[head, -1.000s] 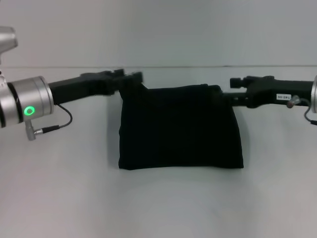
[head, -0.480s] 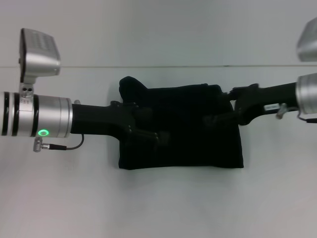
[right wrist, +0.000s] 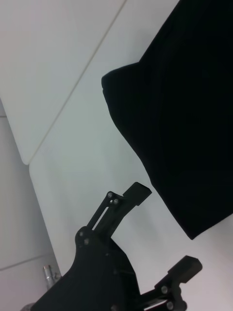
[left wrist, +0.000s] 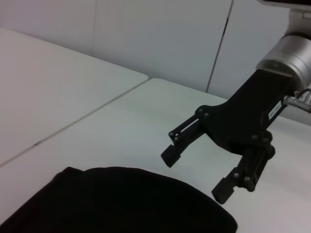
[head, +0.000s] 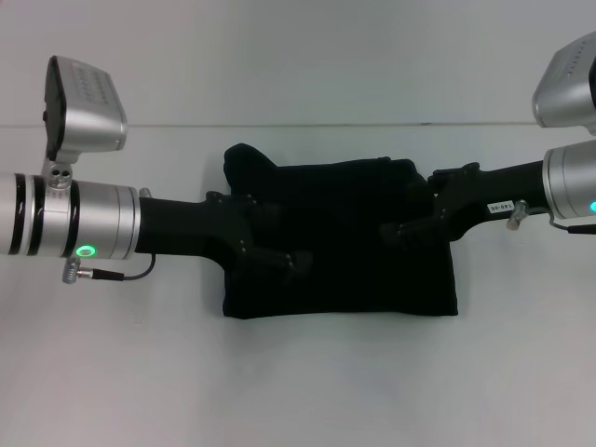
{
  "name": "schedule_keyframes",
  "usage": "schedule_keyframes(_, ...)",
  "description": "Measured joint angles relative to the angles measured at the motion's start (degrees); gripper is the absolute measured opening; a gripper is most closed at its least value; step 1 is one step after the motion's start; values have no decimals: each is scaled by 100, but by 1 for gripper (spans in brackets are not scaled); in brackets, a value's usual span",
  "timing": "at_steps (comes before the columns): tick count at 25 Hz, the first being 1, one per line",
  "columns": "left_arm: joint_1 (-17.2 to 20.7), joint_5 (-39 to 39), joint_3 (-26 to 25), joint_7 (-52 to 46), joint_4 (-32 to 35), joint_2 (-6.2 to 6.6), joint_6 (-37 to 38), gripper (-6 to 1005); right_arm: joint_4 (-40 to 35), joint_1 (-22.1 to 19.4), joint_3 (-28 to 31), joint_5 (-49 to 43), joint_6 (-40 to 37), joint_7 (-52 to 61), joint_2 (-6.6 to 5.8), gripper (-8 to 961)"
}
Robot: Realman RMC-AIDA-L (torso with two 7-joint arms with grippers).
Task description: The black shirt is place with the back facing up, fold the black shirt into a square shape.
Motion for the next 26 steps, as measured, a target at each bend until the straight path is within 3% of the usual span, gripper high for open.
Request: schedule_keyframes(26,37,9,-21,-21,-64,-27,-466,949,38,-114,49,13,188,-55,31,924)
